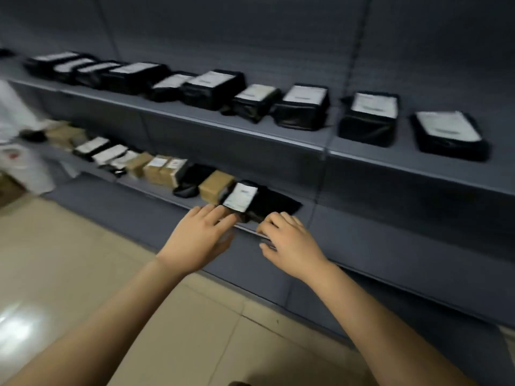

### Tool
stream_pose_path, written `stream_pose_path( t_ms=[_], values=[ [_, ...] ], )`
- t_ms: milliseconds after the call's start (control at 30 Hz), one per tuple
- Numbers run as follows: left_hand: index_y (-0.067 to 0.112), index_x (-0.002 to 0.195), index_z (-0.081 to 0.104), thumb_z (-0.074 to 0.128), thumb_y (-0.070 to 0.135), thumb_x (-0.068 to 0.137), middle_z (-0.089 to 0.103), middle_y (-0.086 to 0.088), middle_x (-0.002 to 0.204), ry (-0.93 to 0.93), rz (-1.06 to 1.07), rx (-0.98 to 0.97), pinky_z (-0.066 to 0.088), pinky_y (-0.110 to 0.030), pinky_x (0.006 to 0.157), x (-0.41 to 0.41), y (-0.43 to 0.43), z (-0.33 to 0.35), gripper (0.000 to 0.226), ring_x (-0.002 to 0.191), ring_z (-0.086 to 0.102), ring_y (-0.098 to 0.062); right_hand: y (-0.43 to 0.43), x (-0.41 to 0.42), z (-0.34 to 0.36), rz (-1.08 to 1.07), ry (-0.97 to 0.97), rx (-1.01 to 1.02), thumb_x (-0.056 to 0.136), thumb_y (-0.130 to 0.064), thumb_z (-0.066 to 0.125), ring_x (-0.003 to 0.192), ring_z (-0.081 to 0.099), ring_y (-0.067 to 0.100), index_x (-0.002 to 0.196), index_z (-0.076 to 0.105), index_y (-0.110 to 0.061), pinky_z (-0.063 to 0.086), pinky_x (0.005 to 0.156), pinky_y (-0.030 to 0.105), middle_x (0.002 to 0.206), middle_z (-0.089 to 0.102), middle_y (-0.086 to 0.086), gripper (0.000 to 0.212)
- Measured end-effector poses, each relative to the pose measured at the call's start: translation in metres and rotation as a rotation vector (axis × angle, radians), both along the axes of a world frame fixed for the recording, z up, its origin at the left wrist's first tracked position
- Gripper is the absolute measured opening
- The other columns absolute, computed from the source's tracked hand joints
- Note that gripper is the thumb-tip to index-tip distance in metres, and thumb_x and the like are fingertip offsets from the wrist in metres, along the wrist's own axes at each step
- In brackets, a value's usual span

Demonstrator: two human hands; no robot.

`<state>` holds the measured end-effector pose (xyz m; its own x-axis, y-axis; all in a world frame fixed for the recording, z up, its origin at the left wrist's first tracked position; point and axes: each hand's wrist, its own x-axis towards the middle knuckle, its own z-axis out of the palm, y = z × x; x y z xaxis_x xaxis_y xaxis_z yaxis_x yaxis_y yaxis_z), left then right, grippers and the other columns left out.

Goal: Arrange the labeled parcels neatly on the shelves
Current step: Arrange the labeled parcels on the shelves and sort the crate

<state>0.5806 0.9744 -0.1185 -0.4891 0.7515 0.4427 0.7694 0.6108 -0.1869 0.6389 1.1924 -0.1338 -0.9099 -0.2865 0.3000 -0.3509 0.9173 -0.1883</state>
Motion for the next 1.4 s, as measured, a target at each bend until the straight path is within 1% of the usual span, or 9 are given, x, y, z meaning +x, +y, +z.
stream_pose_path(
  t_ms=[100, 167, 267, 433, 533, 633, 933, 1133, 1400],
  values=[
    [0.012, 0.109, 0.063, 0.067, 0.027, 0.083, 0.06, -0.006, 0.096, 0.058, 0.106, 0.021, 0.044, -0.036, 0.072, -0.017, -0.078, 0.012, 0.03, 0.082, 0.057, -0.028, -0.074, -0.044, 0.014, 0.102, 0.04, 0.006, 0.087, -0.024, 0.066, 0.102, 0.052, 0.026, 0.109, 0.062, -0.014, 0.044, 0.093, 0.04, 0.107, 0.056, 0.004, 0.025],
    [0.012, 0.111, 0.063, 0.071, 0.028, 0.082, 0.06, -0.005, 0.098, 0.081, 0.173, 0.036, 0.042, -0.035, 0.074, -0.028, -0.131, 0.017, 0.034, 0.084, 0.056, -0.027, -0.123, -0.072, 0.025, 0.176, 0.046, 0.015, 0.09, -0.026, 0.062, 0.106, 0.05, 0.026, 0.113, 0.061, -0.014, 0.041, 0.096, 0.039, 0.112, 0.055, 0.003, 0.026],
    [0.014, 0.112, 0.06, 0.066, 0.031, 0.082, 0.061, -0.005, 0.1, 0.099, 0.268, 0.048, 0.045, -0.036, 0.075, -0.044, -0.207, 0.027, 0.035, 0.087, 0.056, -0.027, -0.195, -0.112, 0.04, 0.28, 0.071, 0.022, 0.093, -0.028, 0.059, 0.109, 0.047, 0.024, 0.117, 0.058, -0.015, 0.037, 0.099, 0.037, 0.116, 0.053, 0.002, 0.027],
    [0.014, 0.112, 0.062, 0.069, 0.031, 0.083, 0.063, -0.007, 0.104, 0.066, 0.473, 0.027, 0.047, -0.036, 0.076, -0.06, -0.313, 0.041, 0.035, 0.09, 0.06, -0.028, -0.306, -0.168, 0.059, 0.413, 0.115, 0.029, 0.089, -0.025, 0.064, 0.103, 0.052, 0.026, 0.111, 0.061, -0.014, 0.042, 0.092, 0.039, 0.109, 0.056, 0.004, 0.025],
    [0.012, 0.113, 0.062, 0.076, 0.028, 0.077, 0.063, -0.009, 0.104, 0.022, 0.57, 0.043, 0.051, -0.037, 0.075, -0.073, -0.367, 0.047, 0.041, 0.092, 0.061, -0.03, -0.365, -0.199, 0.065, 0.472, 0.099, 0.024, 0.091, -0.027, 0.061, 0.108, 0.048, 0.024, 0.115, 0.06, -0.015, 0.037, 0.094, 0.035, 0.114, 0.054, 0.002, 0.027],
    [0.013, 0.112, 0.061, 0.079, 0.027, 0.076, 0.063, -0.008, 0.105, 0.007, 0.647, 0.059, 0.052, -0.037, 0.076, -0.09, -0.415, 0.052, 0.043, 0.092, 0.062, -0.03, -0.419, -0.232, 0.064, 0.516, 0.084, 0.004, 0.09, -0.027, 0.062, 0.109, 0.048, 0.024, 0.116, 0.059, -0.017, 0.037, 0.096, 0.036, 0.114, 0.054, 0.002, 0.028],
    [0.011, 0.111, 0.064, 0.082, 0.026, 0.073, 0.066, -0.008, 0.102, 0.036, 0.809, 0.033, 0.054, -0.038, 0.076, -0.186, -0.553, 0.046, 0.045, 0.091, 0.065, -0.029, -0.58, -0.362, 0.054, 0.653, 0.073, -0.026, 0.086, -0.026, 0.066, 0.105, 0.052, 0.025, 0.115, 0.061, -0.015, 0.039, 0.093, 0.037, 0.11, 0.056, 0.003, 0.032],
    [0.012, 0.113, 0.063, 0.078, 0.028, 0.076, 0.065, -0.008, 0.104, 0.066, 0.892, 0.022, 0.054, -0.039, 0.079, -0.271, -0.645, 0.06, 0.043, 0.094, 0.064, -0.028, -0.684, -0.457, 0.065, 0.734, 0.059, -0.032, 0.089, -0.027, 0.063, 0.11, 0.049, 0.023, 0.121, 0.059, -0.017, 0.036, 0.098, 0.036, 0.117, 0.054, 0.001, 0.034],
    [0.012, 0.113, 0.063, 0.077, 0.029, 0.078, 0.064, -0.009, 0.105, 0.09, 0.9, 0.053, 0.054, -0.039, 0.077, -0.366, -0.764, 0.059, 0.042, 0.095, 0.062, -0.028, -0.812, -0.553, 0.066, 0.746, 0.054, -0.045, 0.088, -0.029, 0.064, 0.112, 0.047, 0.02, 0.121, 0.059, -0.018, 0.033, 0.098, 0.033, 0.117, 0.053, -0.001, 0.035]
  ],
)
